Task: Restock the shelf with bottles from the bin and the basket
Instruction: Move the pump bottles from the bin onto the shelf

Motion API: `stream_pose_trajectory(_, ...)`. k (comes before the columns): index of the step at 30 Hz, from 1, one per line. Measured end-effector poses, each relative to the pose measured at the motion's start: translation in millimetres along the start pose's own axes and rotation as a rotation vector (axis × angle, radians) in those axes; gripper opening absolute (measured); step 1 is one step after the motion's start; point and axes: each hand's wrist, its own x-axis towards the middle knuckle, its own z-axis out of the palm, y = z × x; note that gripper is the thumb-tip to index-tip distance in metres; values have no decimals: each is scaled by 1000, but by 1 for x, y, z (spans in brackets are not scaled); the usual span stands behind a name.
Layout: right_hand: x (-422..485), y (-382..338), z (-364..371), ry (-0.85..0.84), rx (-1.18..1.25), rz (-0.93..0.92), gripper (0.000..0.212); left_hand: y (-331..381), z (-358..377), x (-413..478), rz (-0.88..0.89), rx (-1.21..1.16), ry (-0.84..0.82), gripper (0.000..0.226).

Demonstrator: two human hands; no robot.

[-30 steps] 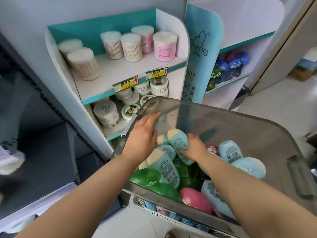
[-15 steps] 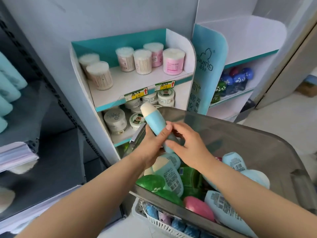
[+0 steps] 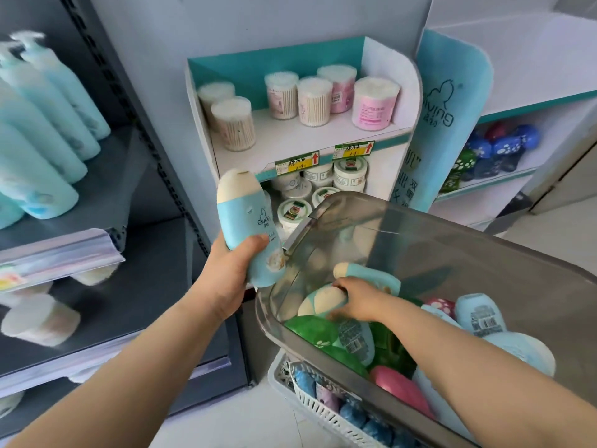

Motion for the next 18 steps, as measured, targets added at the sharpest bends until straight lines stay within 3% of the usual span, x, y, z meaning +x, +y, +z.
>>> stream_pose_trajectory(5, -13, 0, -5, -16, 1, 4, 67, 5, -12, -11, -10, -2, 23, 46)
stream_pose_trajectory(10, -42, -26, -42, 379, 60, -32, 65, 22, -30, -22, -16, -38, 6, 50)
stream_pose_trajectory(13, -77, -76, -79, 618, 80, -155, 57, 39, -44, -31, 41, -57, -24, 42)
stream_pose_trajectory(18, -131, -186, -101, 735, 276, -449, 54, 70, -84, -55, 138, -9, -52, 46)
